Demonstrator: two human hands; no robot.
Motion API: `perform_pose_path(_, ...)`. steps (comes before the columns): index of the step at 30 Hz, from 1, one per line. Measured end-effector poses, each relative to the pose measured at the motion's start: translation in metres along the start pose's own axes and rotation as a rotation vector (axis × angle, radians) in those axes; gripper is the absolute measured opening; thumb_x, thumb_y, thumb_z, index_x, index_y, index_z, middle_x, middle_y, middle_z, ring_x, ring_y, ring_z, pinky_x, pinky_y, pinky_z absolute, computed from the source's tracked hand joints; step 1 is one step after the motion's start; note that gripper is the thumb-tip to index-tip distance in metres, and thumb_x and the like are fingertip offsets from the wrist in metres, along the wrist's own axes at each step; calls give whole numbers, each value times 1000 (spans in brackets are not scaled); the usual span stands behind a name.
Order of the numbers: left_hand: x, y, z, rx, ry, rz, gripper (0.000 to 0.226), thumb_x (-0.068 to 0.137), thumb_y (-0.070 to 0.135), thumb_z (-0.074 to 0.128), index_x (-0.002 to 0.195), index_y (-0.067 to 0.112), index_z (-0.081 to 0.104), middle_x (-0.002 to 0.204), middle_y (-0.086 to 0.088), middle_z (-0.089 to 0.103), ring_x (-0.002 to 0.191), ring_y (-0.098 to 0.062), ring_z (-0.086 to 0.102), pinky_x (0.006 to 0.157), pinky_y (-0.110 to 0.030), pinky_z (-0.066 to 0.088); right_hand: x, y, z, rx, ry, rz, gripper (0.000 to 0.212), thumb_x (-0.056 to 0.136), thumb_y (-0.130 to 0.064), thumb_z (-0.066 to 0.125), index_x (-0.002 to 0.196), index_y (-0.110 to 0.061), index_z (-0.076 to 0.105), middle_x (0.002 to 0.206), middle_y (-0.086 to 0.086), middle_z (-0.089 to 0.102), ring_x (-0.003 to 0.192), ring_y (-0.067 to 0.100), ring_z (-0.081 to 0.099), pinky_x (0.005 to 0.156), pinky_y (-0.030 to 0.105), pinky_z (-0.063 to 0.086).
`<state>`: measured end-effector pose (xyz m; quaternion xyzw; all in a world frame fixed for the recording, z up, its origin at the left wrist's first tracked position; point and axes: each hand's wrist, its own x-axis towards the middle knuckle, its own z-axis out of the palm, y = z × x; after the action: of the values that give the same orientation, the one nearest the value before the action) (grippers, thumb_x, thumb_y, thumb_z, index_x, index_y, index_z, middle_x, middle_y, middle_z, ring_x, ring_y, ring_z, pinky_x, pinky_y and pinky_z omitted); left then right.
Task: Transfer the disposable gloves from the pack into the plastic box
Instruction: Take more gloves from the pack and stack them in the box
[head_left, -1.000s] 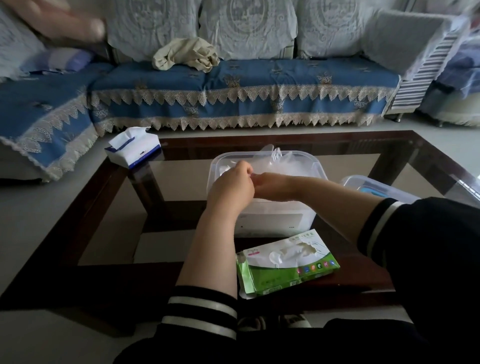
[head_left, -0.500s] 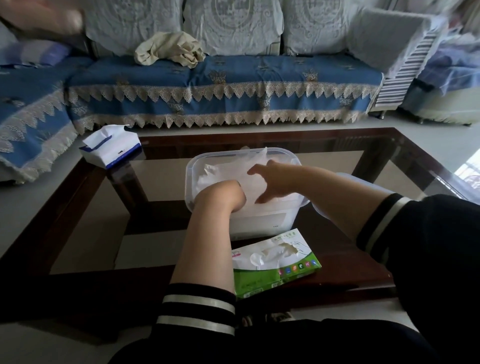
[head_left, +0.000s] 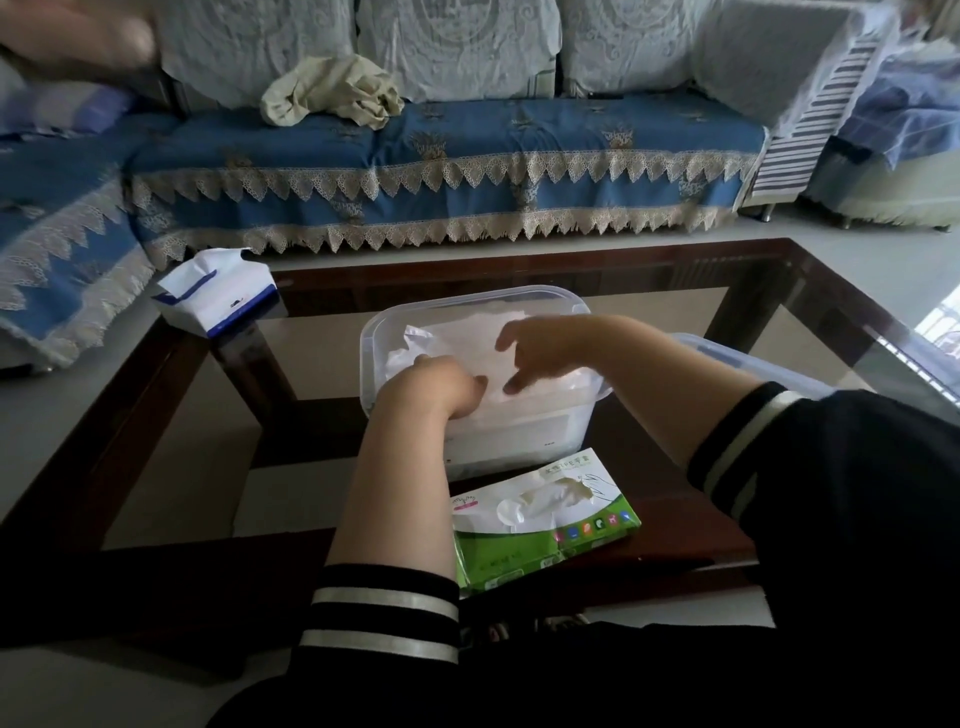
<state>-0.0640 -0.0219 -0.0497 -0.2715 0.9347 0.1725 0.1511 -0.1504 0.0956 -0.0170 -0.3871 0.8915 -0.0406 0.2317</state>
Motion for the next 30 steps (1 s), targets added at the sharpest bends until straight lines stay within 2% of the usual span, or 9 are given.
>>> perform_pose_path(3,-2,-1,-1,66,18,-2,59,101,50,30,134,8,53,130,-17,53,114,-31,51,101,-40,41,-24,3,-12,-20,245,-27,39,89,-29,65,124,-14,58,121,2,58,97,13,49,92,28,41)
perform_pose_path(6,-7,-6,0,120,156,-15,54,99,48,31,131,10,54,137,-19,48,123,-37,45,99,-44,41,-53,4,-12,137,482,-33,14,90,-23,63,102,-15,64,91,-8,57,78,8,50,76,22,47)
perform_pose_path(9,-28,-8,-7,-46,509,180,42,103,39,34,101,9,64,98,-10,61,100,-29,57,75,-36,41,-85,-3,2,283,580,-77,7,90,-27,63,90,-21,61,77,-13,56,67,5,54,67,20,49)
perform_pose_path(11,-56,-7,-13,-290,665,295,40,103,39,40,84,12,62,73,-3,58,71,-19,57,56,-30,36,-103,-9,20,332,421,-134,11,89,-33,63,87,-22,64,73,-11,61,62,4,57,61,13,48)
perform_pose_path(16,-96,-13,-6,-450,245,368,33,94,44,57,77,18,66,68,2,65,59,-14,58,65,-30,49,-105,-8,80,71,171,-168,17,87,-33,67,104,-31,68,103,-10,59,98,6,53,85,24,46)
perform_pose_path(20,-110,-13,12,-288,208,379,11,86,38,71,86,27,70,81,12,68,77,-10,63,71,-30,53,-97,0,100,-23,160,-197,21,88,-36,65,108,-38,68,109,-6,48,110,12,43,86,28,43)
perform_pose_path(23,-109,-13,32,-115,23,363,43,80,44,75,118,28,63,113,6,65,102,-14,60,89,-37,52,-94,2,105,-56,191,-199,25,91,-37,60,115,-36,67,110,-3,49,110,16,46,83,28,42)
perform_pose_path(26,-101,-13,53,133,-183,301,91,75,48,78,149,26,30,147,-3,36,136,-27,33,110,-44,37,-92,2,112,-100,202,-188,33,94,-37,55,126,-38,59,115,-1,49,112,18,44,86,31,43)
perform_pose_path(30,-92,-9,66,175,-216,238,97,76,38,80,150,27,19,151,-5,17,143,-34,10,114,-50,30,-88,-4,125,-226,253,-134,34,95,-32,52,129,-30,57,119,4,47,116,24,42,90,33,34)
